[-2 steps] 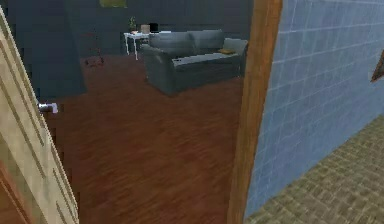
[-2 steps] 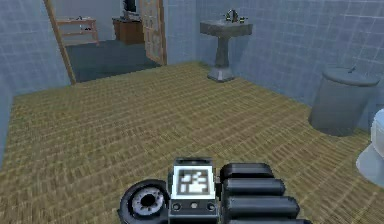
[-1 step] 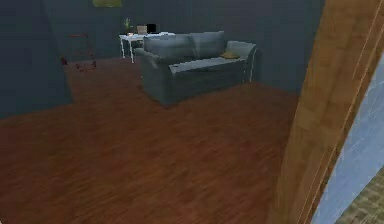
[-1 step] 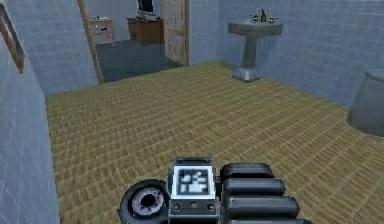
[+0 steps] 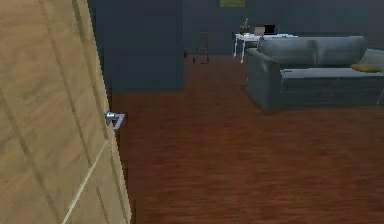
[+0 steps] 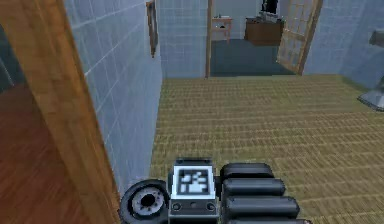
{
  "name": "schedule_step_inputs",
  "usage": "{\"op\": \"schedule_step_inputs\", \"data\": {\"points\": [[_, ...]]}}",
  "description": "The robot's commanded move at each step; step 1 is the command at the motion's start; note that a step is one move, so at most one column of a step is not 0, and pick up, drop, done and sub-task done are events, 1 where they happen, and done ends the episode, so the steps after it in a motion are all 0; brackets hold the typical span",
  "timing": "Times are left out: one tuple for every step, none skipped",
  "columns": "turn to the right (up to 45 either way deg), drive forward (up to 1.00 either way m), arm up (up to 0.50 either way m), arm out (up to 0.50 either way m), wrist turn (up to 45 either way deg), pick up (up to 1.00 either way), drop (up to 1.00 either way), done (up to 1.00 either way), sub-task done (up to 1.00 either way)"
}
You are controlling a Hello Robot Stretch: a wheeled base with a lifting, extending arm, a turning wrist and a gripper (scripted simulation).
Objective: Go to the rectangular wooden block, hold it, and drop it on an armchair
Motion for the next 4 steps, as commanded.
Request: {"op": "schedule_step_inputs", "data": {"points": [[0.0,0.75,0.00,0.00,0.0,0.00,0.00,0.00,0.00],[-15.0,0.00,0.00,0.00,0.0,0.00,0.00,0.00,0.00],[0.0,0.95,0.00,0.00,0.0,0.00,0.00,0.00,0.00],[-39.0,0.00,0.00,0.00,0.0,0.00,0.00,0.00,0.00]]}}
